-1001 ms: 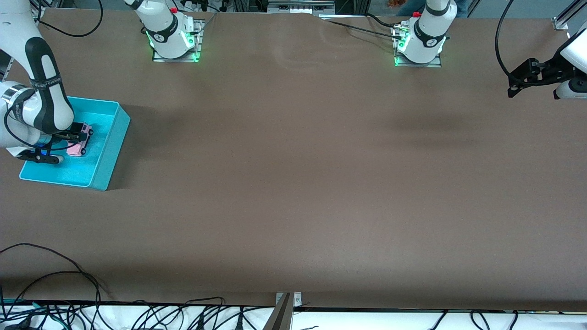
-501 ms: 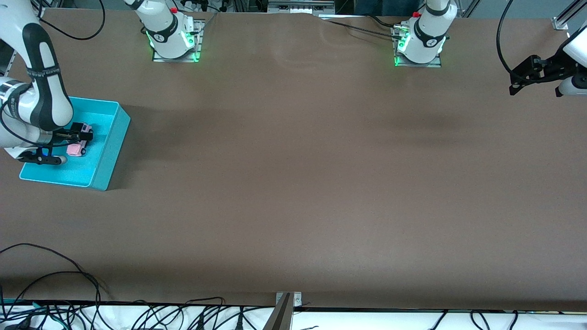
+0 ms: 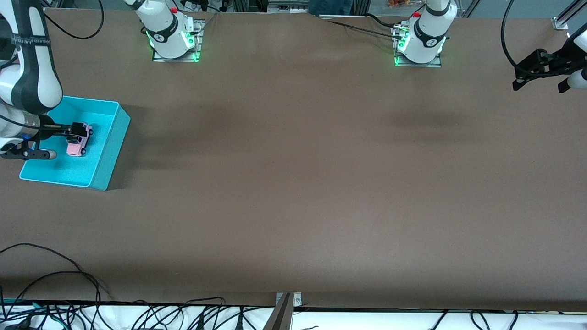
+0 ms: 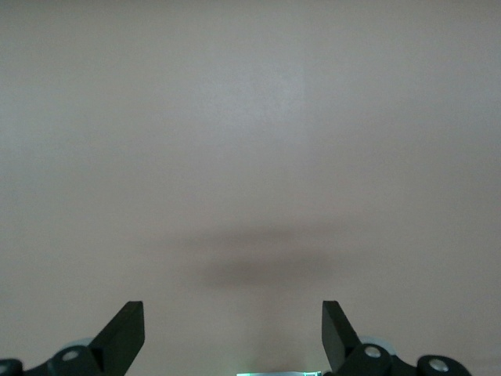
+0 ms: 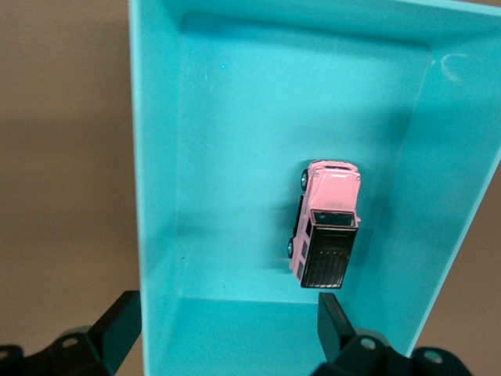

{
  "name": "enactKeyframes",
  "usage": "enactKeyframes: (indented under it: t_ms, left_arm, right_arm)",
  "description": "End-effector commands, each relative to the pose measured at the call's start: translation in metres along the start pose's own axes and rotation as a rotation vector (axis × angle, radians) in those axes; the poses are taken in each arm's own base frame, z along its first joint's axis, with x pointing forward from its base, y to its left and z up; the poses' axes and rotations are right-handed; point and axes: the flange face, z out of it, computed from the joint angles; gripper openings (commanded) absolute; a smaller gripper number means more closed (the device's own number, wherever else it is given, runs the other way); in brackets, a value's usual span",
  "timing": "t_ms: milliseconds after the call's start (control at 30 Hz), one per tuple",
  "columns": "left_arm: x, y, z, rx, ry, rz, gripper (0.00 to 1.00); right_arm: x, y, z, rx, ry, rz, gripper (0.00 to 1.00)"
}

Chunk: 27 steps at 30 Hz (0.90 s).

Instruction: Wind and store pink jeep toy

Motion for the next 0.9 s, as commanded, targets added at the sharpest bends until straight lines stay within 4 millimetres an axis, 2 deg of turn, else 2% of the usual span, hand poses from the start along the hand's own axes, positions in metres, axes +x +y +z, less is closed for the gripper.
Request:
enactKeyframes:
  t_ms: [0,267,668,701,868]
  left_arm:
    - [-0.005,-0.001,-0.002,-0.019,0.0,0.024,1.0]
    - [-0.005,-0.001,-0.002,-0.019,0.0,0.023,1.0]
    - [-0.005,-0.001,-0.003,-0.019,0.002,0.021,1.0]
    - [-0.005,-0.001,-0.003,-0.019,0.002,0.021,1.0]
    - [-0.005,-0.001,-0.003,-0.019,0.002,0.023,1.0]
  right_arm:
    - [-0.006,-0.002,-0.04,0.077,0.025,0.031,1.0]
    - [-0.012,-0.002,-0.099,0.121,0.014,0.032,1.0]
    - [-0.023,-0.022,-0.162,0.167,-0.001,-0.002,1.0]
    - [-0.03,-0.028,-0.186,0.188,0.001,-0.006,1.0]
    - [-0.031,-0.037,-0.202,0.199,0.025,-0.018,1.0]
